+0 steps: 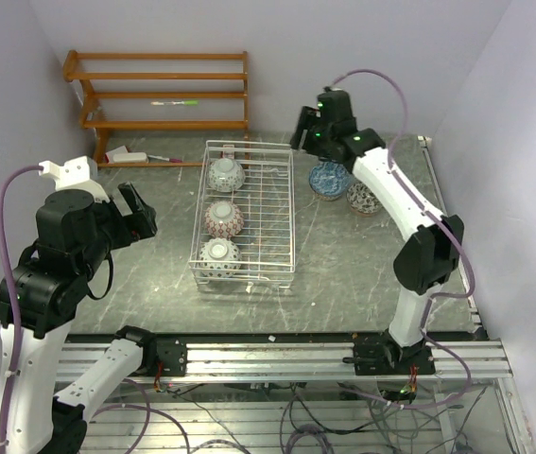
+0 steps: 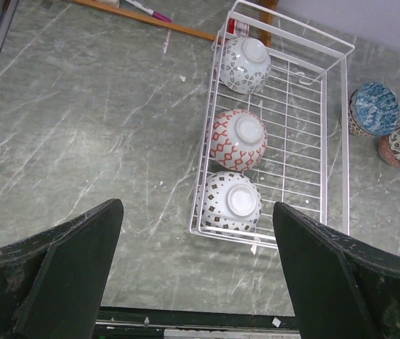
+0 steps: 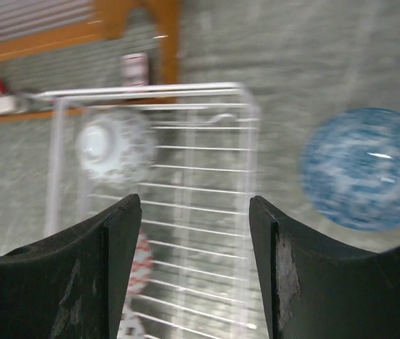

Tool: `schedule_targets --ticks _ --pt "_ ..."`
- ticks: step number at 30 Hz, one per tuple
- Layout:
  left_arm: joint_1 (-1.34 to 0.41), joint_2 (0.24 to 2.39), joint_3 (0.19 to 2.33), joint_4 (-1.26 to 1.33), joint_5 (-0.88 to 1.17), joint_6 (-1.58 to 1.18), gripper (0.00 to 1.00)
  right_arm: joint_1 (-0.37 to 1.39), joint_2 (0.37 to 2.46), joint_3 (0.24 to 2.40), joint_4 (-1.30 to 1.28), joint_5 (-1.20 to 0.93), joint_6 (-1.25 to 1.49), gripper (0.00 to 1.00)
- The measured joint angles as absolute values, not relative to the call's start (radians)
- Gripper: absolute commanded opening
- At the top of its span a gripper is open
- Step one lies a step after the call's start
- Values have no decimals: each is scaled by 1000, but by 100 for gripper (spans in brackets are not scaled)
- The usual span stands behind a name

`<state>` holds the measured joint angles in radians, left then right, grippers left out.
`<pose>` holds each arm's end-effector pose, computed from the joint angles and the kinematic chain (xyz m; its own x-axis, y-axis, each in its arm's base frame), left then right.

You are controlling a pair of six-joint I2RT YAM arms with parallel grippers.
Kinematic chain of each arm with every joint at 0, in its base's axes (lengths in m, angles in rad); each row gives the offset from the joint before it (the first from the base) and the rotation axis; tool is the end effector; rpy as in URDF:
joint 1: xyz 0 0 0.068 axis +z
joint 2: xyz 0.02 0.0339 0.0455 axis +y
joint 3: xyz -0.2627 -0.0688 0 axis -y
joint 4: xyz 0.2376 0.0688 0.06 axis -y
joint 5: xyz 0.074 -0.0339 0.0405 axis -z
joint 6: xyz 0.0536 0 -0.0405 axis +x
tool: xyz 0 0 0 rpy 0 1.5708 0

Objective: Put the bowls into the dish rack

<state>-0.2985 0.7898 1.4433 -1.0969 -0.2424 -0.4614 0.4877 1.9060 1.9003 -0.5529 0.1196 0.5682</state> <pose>0.1004 -0.0174 0.4381 -0.4020 -0.3285 -0.8547 -0.1125 0.9441 -0.3099 0.4025 0.2063 0.3528 -0.5969 0.2882 -0.7488 -0.0649 0.9129 0.4030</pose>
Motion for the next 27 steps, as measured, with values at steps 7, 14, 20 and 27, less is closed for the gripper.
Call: schedule_targets --ticks 7,14,20,27 --pt "-299 790 1437 -1079 -241 -461 99 302 1899 1847 -702 186 483 62" --pt "-299 792 1416 -1065 -239 -461 99 224 1883 1709 -759 244 396 60" --pt "-299 792 1399 -1060 -239 -461 99 169 1796 1520 -727 169 316 56" --pt "-299 802 1398 -1058 -239 -460 99 128 1777 1434 -630 36 210 54"
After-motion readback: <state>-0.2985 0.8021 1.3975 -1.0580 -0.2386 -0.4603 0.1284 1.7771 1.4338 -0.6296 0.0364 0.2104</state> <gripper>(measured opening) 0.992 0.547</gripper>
